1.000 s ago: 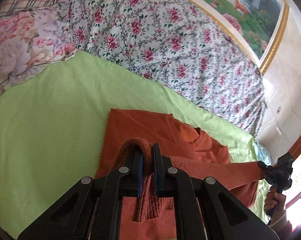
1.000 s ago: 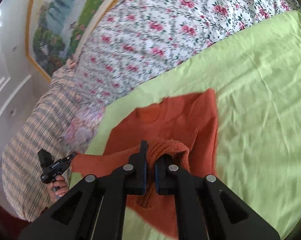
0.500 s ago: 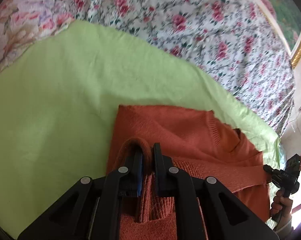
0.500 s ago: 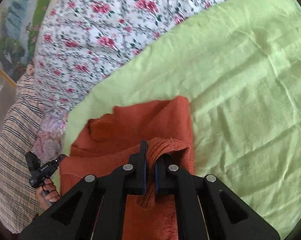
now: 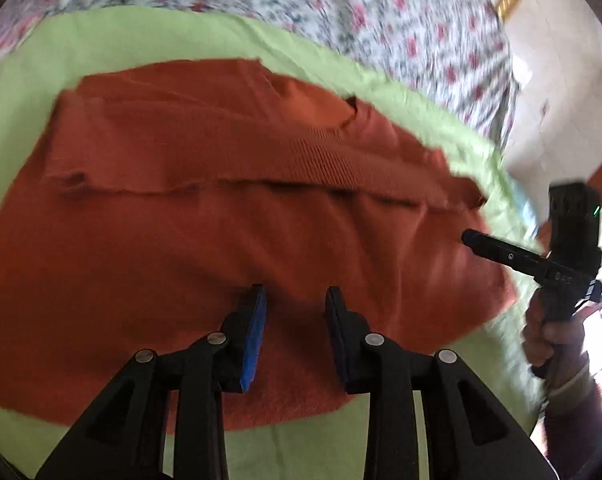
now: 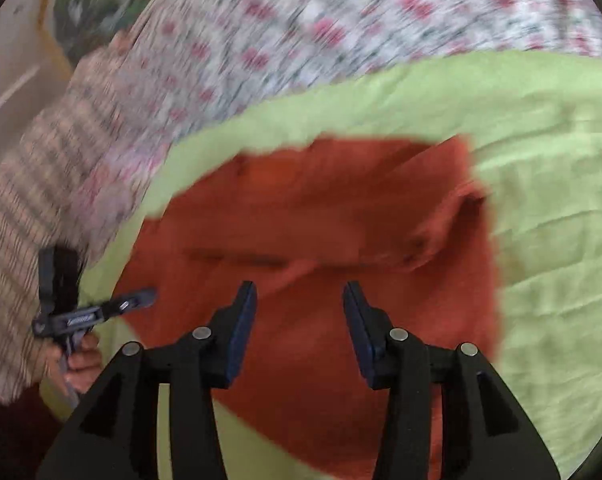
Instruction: Fold small clothes
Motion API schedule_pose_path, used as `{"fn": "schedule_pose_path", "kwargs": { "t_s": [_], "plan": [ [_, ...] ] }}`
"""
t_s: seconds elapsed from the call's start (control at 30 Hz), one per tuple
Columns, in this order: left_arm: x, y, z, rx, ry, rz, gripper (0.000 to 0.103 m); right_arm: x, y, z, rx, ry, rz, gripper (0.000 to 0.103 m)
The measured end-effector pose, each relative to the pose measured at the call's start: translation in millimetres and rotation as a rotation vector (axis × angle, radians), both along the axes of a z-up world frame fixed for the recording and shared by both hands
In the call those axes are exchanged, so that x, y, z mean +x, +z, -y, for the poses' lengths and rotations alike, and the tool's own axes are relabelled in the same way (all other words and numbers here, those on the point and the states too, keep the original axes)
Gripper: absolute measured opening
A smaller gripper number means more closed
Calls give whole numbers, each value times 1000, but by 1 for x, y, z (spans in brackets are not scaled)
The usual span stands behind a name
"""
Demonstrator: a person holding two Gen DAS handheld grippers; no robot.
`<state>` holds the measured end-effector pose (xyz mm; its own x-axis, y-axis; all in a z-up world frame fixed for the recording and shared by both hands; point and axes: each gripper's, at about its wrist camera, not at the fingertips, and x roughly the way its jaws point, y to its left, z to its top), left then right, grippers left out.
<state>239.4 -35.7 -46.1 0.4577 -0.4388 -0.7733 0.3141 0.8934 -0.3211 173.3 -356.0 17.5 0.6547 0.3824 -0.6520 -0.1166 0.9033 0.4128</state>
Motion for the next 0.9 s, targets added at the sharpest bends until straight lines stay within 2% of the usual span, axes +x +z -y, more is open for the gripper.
{"fn": "schedule_pose_path", "kwargs": {
  "t_s": [0.03, 0.1, 0.2, 0.23, 0.3, 0.37, 0.43, 0.5, 0.57, 0.63, 0.73, 0.9],
  "plan": [
    [7, 1, 9, 52, -19, 12, 32, 8, -7, -13, -30, 49, -35, 47],
    [21, 5, 13, 103, -48, 20, 32, 25, -18, -33, -123, 127, -99, 47],
    [67, 9, 7, 197, -21, 36, 29, 51, -23, -39, -215, 176, -146, 44],
    [78, 11, 2, 205, -4, 41, 29, 61, -22, -34, -248, 162, -155, 43],
    [110, 18, -17, 165, 42, 37, 23, 82, -19, -17, -269, 110, -158, 38],
    [136, 27, -35, 170, 134, 62, 21, 97, -11, 3, -277, 11, -142, 38],
    [152, 33, -50, 152, 191, 69, 24, 106, -1, 31, -292, -139, -104, 40],
    [160, 41, -69, 128, 276, 73, 37, 111, 4, 60, -224, -241, -81, 40],
    [155, 47, -86, 86, 315, 72, 39, 108, 6, 78, -172, -308, -70, 40],
    [139, 51, -94, 48, 326, 78, 39, 97, 8, 80, -139, -318, -54, 40],
    [100, 50, -92, 20, 326, 82, 39, 72, 11, 72, -124, -309, -34, 40],
    [11, 40, -95, -97, 326, 61, 43, 25, 11, 44, -60, -286, -9, 40]
  ]
}}
